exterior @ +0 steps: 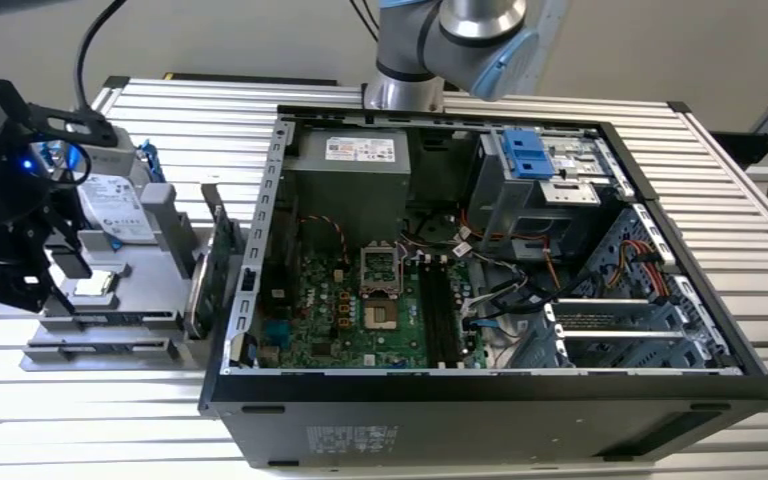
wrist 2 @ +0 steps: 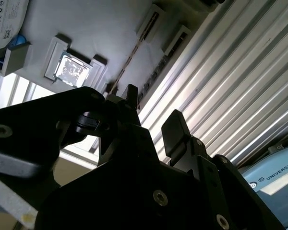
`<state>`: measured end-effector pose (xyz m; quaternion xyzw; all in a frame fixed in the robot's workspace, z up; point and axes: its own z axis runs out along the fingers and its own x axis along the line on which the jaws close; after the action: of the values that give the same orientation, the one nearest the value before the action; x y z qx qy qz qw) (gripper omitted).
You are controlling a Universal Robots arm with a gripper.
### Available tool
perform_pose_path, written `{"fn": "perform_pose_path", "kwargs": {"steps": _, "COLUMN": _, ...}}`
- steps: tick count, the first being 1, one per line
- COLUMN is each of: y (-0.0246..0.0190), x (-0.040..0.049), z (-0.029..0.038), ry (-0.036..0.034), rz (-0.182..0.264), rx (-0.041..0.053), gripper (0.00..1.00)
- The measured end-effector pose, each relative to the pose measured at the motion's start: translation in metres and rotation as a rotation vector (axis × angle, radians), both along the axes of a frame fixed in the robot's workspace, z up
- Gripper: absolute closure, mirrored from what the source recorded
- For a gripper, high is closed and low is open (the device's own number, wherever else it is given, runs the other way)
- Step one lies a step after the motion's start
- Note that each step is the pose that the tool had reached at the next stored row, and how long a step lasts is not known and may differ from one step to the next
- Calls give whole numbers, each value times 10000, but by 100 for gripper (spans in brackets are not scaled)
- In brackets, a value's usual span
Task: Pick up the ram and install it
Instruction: 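Pick up the ram and move it above insertion slot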
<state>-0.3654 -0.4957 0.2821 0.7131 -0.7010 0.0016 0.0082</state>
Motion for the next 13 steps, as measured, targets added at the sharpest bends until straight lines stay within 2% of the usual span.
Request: {"fn": "perform_pose_path", "kwargs": {"steps": 13, "y": -24, "x": 0, "z": -79, "ry": 1, "rz": 5, "rx": -1, "gripper": 0}}
